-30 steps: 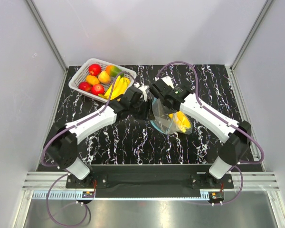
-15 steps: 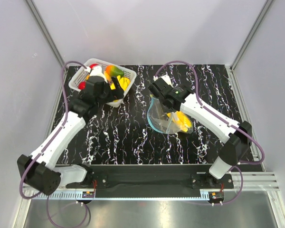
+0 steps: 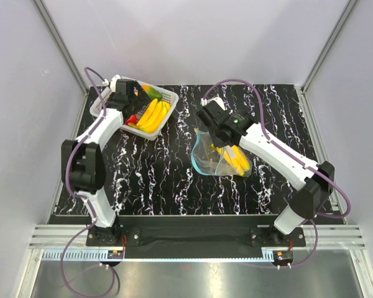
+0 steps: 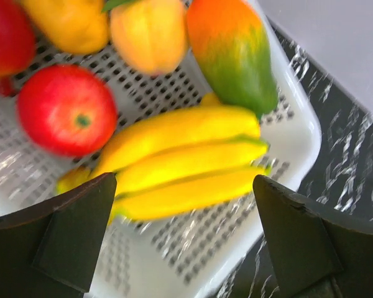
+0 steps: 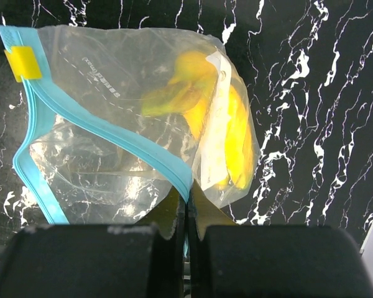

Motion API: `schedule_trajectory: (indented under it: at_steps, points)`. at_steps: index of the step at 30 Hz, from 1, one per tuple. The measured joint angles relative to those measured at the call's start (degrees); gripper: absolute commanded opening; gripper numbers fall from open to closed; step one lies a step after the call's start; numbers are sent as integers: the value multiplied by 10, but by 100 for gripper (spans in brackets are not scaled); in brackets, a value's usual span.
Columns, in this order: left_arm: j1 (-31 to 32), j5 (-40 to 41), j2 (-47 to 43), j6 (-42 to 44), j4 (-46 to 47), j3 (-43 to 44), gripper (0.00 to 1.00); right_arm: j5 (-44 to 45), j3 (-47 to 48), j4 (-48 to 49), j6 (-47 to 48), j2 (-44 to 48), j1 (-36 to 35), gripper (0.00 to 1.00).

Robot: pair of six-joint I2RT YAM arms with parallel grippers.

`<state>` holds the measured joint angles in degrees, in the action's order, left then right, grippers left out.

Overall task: Place the food in the zip-top bag and seal the zipper
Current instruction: Pick up the fake fruit from the bin.

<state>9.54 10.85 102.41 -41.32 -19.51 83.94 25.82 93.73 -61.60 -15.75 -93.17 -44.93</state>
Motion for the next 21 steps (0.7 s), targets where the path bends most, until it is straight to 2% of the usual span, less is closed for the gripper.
schedule_trajectory:
  at_steps: [6, 13, 16, 21]
  points:
    - [-22, -47, 94, -48, 150, 2, 99, -9, -2, 10, 6, 4, 0, 0]
    - [-25, -75, 160, -101, 329, 2, 99, -17, -8, 23, 15, 5, 0, 0]
    - [-25, -81, 187, -126, 377, 11, 99, -20, -9, 26, 19, 6, 0, 0]
    - [-26, -97, 243, -177, 401, 47, 99, -24, -16, 33, 21, 13, 0, 0]
